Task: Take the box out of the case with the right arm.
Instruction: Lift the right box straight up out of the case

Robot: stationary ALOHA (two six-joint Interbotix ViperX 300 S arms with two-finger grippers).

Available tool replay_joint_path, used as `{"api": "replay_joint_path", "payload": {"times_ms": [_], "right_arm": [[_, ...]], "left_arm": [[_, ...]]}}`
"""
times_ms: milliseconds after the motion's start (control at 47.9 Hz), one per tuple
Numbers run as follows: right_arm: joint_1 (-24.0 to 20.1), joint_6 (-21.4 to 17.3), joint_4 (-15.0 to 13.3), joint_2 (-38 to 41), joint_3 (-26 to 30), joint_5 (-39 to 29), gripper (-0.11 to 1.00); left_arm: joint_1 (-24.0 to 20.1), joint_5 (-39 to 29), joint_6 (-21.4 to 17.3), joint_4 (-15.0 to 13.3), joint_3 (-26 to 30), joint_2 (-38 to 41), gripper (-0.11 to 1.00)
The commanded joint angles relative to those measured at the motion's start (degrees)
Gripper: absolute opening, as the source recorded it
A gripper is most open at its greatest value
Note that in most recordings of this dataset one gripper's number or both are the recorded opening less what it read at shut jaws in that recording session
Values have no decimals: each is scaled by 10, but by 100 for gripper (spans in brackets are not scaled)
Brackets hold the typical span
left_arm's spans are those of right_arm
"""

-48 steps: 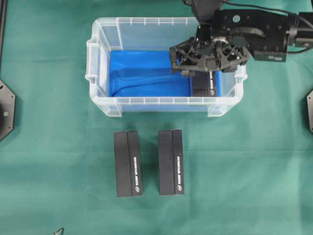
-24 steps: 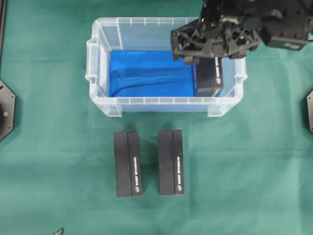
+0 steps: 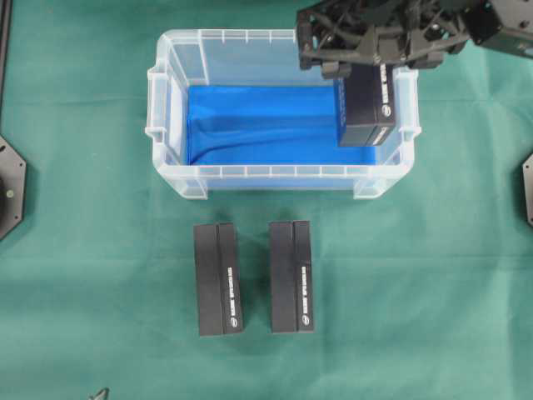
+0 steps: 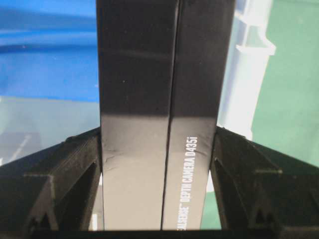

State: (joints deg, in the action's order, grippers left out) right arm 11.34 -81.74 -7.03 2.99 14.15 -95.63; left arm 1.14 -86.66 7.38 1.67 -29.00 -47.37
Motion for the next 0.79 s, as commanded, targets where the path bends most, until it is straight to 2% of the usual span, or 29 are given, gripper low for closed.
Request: {"api": "replay_joint_path", "payload": {"times_ms": [0, 772], "right_arm": [[-3, 0, -4, -23, 25, -15, 65], [-4, 0, -4, -23, 30, -20, 65]], "left_arm": [[1, 2, -1, 2, 6, 3, 0], [1, 2, -1, 2, 6, 2, 0]]}}
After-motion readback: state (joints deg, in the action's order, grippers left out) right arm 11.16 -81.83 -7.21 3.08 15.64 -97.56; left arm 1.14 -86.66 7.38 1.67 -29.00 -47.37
